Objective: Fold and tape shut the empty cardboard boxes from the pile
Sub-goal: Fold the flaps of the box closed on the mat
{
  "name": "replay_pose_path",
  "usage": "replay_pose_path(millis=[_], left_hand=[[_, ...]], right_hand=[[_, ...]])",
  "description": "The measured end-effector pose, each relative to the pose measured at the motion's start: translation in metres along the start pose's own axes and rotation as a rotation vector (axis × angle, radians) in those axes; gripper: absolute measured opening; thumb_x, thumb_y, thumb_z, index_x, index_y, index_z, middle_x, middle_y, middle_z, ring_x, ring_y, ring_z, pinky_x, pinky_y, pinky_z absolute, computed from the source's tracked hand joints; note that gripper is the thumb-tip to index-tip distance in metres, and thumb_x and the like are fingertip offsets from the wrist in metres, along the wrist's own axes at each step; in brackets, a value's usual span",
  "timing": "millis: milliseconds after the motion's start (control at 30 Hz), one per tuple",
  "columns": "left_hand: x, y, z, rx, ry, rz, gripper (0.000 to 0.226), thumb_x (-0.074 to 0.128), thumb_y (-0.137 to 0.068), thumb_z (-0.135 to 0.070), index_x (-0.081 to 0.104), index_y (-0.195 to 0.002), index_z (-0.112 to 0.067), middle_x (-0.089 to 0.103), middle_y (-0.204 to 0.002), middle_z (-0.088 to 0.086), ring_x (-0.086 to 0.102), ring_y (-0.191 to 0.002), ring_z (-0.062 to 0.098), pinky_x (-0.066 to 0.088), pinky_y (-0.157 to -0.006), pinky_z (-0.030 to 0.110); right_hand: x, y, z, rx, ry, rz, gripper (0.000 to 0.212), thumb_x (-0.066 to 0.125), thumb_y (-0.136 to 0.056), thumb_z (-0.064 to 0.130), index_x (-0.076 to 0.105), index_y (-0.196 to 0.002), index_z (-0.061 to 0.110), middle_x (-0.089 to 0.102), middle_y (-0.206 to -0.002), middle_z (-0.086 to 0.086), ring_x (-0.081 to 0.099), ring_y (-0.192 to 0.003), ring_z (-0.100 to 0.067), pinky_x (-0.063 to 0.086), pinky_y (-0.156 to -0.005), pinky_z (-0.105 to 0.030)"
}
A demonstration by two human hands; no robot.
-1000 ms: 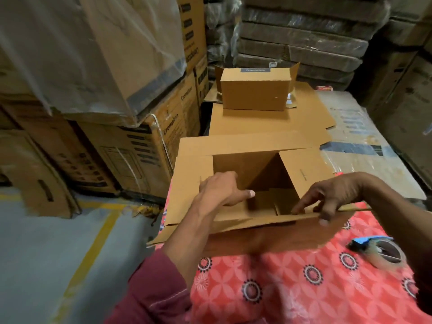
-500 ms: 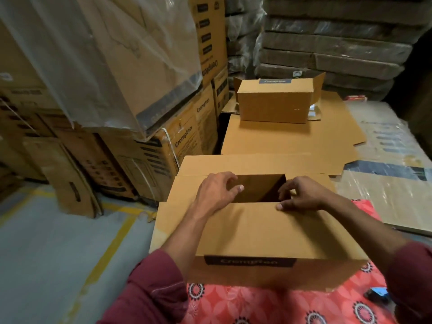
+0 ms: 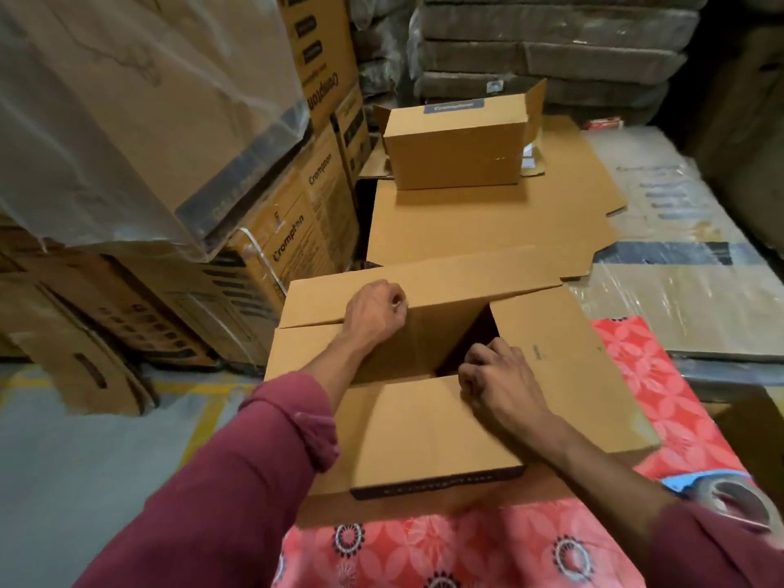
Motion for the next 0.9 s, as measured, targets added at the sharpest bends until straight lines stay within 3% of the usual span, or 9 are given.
replay_pose_path(millis=[100, 233, 333, 433, 633, 800, 900], left_hand=[[0.004, -0.043, -0.006, 0.054, -0.006, 0.013, 0.038, 0.066, -0.096, -0.045, 0.07, -0.126, -0.022, 0.063, -0.128, 0.006, 0.055, -0.124, 0.027, 0.05, -0.101, 0.045], [0.018, -0.09, -0.011, -0.021, -0.07, 0.229, 0.064, 0.055, -0.099, -0.058, 0.045, -0.153, -0.024, 0.046, -0.155, 0.009, 0.037, -0.144, 0.031, 0.032, -0.114, 0.056], [0.027, -0.109, -0.009, -0.067, -0.124, 0.351, 0.071, 0.047, -0.1, -0.066, 0.041, -0.152, -0.019, 0.049, -0.152, 0.014, 0.037, -0.144, 0.035, 0.025, -0.114, 0.063], [0.032, -0.119, -0.005, -0.112, -0.143, 0.422, 0.073, 0.05, -0.093, -0.074, 0.048, -0.141, -0.019, 0.058, -0.141, 0.014, 0.045, -0.136, 0.039, 0.02, -0.113, 0.069], [-0.018, -0.111, -0.03, -0.083, -0.146, 0.131, 0.077, 0.066, -0.081, -0.074, 0.051, -0.137, -0.024, 0.055, -0.139, 0.011, 0.046, -0.131, 0.036, 0.03, -0.108, 0.059], [-0.059, -0.046, -0.055, 0.052, -0.147, -0.089, 0.042, 0.064, -0.096, -0.052, 0.059, -0.127, -0.025, 0.066, -0.12, 0.005, 0.063, -0.112, 0.027, 0.042, -0.099, 0.049], [-0.056, 0.005, -0.063, 0.123, -0.055, -0.113, 0.019, 0.064, -0.099, -0.042, 0.062, -0.111, -0.027, 0.07, -0.103, -0.001, 0.068, -0.095, 0.023, 0.05, -0.079, 0.037]], right_hand=[[0.003, 0.001, 0.003, 0.067, 0.032, -0.016, 0.006, 0.075, -0.082, 0.028, 0.07, -0.082, 0.032, 0.059, -0.096, 0.007, 0.051, -0.091, -0.019, 0.048, -0.075, -0.039], [0.005, 0.005, 0.005, 0.127, 0.026, -0.024, 0.009, 0.073, -0.08, 0.027, 0.067, -0.081, 0.033, 0.058, -0.098, 0.011, 0.052, -0.092, -0.016, 0.046, -0.077, -0.035], [0.005, 0.006, 0.006, 0.172, 0.01, -0.054, 0.014, 0.074, -0.072, 0.023, 0.064, -0.075, 0.033, 0.057, -0.094, 0.014, 0.051, -0.087, -0.013, 0.041, -0.072, -0.029], [0.006, 0.006, 0.006, 0.181, -0.035, -0.063, 0.016, 0.073, -0.067, 0.02, 0.063, -0.071, 0.031, 0.055, -0.088, 0.016, 0.05, -0.082, -0.012, 0.035, -0.068, -0.027], [0.004, 0.006, 0.005, 0.219, -0.027, -0.079, 0.019, 0.072, -0.067, 0.016, 0.065, -0.071, 0.033, 0.055, -0.089, 0.018, 0.046, -0.083, -0.006, 0.034, -0.07, -0.023], [0.001, 0.009, 0.008, 0.245, -0.025, -0.153, 0.021, 0.072, -0.073, 0.012, 0.065, -0.069, 0.031, 0.058, -0.089, 0.017, 0.049, -0.084, -0.008, 0.035, -0.068, -0.023], [-0.005, 0.011, 0.009, 0.243, -0.07, -0.248, 0.02, 0.072, -0.072, 0.01, 0.063, -0.068, 0.028, 0.058, -0.089, 0.016, 0.05, -0.084, -0.011, 0.039, -0.064, -0.025]])
Point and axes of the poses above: each hand's wrist, its own y-axis away from the middle knuckle, its own x-axis out of the palm, z = x × y, the point moved 1 cm from there along -y, towards the middle knuckle
